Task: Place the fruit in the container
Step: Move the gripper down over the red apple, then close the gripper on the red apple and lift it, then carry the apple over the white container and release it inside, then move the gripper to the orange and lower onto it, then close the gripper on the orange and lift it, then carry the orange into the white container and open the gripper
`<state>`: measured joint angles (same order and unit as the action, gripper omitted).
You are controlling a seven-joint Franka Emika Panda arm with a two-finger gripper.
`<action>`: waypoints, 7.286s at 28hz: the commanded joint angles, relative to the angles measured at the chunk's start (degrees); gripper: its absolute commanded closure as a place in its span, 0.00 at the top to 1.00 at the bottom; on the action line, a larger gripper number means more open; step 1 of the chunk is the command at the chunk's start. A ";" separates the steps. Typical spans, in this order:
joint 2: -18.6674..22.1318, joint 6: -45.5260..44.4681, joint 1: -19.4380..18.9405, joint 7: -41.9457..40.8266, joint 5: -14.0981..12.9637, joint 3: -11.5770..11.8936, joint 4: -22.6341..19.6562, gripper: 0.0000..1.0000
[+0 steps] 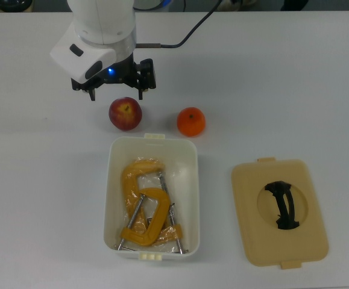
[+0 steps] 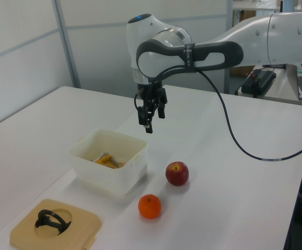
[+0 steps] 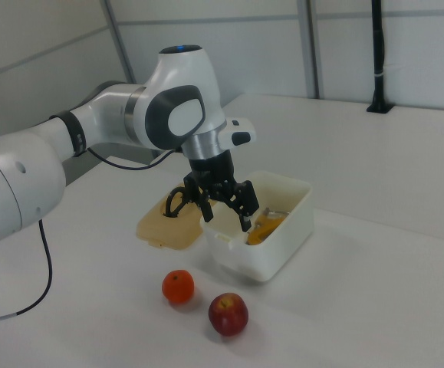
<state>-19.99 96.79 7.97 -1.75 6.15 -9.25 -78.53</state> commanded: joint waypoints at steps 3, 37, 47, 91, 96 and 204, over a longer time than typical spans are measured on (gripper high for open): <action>0.91 -0.11 -0.15 -0.53 0.88 0.46 -1.18 1.00; 10.32 17.19 -0.33 -3.52 6.77 0.11 -30.36 1.00; 4.96 18.52 -1.91 -2.82 10.28 -0.24 -30.45 1.00; 2.15 22.90 -1.38 11.49 -1.23 0.11 -6.28 0.02; -0.75 27.39 -2.08 15.29 0.70 -0.06 -6.37 0.06; -5.32 25.55 -9.82 23.02 9.67 0.55 -3.38 0.31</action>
<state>-24.32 119.88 -1.10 18.87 16.64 -9.36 -82.23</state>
